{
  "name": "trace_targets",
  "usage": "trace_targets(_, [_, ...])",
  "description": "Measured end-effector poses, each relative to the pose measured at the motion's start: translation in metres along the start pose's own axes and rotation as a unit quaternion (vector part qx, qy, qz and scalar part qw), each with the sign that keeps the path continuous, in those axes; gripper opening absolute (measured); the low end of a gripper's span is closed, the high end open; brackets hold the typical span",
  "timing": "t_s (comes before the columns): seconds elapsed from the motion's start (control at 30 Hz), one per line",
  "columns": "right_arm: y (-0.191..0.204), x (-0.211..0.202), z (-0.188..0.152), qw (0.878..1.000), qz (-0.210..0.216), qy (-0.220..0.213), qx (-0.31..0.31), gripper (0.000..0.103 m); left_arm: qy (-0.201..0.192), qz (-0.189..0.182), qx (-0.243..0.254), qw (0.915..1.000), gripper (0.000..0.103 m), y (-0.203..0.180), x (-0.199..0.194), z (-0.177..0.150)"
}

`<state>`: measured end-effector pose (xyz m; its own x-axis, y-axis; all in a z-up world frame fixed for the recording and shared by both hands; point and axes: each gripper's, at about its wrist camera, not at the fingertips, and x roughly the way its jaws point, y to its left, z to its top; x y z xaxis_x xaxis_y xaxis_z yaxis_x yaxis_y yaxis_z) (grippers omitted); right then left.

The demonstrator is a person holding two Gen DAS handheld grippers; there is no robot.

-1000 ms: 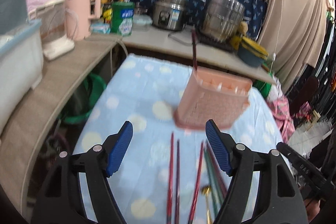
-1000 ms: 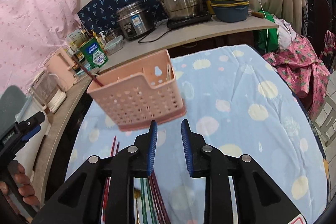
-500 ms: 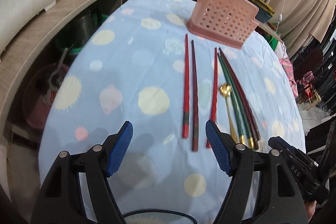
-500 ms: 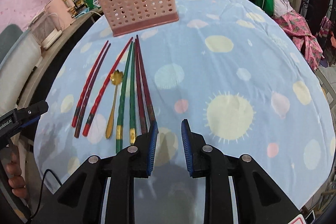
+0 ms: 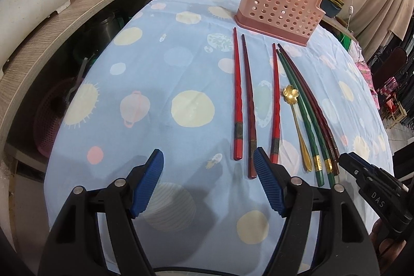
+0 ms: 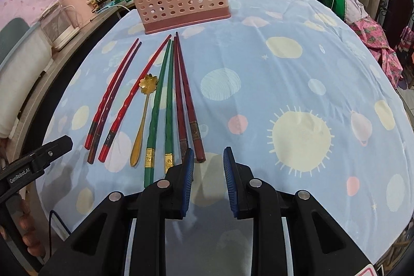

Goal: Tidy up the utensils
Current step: 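Close the left tool on a red chopstick while the right tool grasps a dark red chopstick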

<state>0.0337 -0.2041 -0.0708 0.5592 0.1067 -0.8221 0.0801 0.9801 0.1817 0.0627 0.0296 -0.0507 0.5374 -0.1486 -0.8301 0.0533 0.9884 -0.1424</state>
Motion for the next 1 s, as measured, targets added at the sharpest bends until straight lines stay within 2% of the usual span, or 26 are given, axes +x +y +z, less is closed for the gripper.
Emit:
trace_targets(0.2, [0.006, 0.01, 0.009, 1.0, -0.002, -0.002, -0.006, 0.021, 0.003, 0.004, 0.002, 1.0, 0.068, 0.001, 0.007, 0.002])
trace_targets(0.5, [-0.004, 0.014, 0.011, 1.0, -0.002, 0.0, 0.011, 0.017, 0.002, 0.003, 0.015, 0.9999, 0.065, -0.005, 0.015, 0.004])
trace_targets(0.67, [-0.002, 0.018, 0.01, 1.0, -0.005, 0.005, 0.004, 0.014, 0.014, 0.011, 0.024, 0.9996, 0.061, -0.01, 0.027, 0.005])
trace_targets(1.0, [-0.001, 0.02, 0.01, 1.0, -0.008, 0.0, -0.001, 0.013, 0.003, 0.035, 0.038, 0.9986, 0.056, -0.013, 0.034, 0.01])
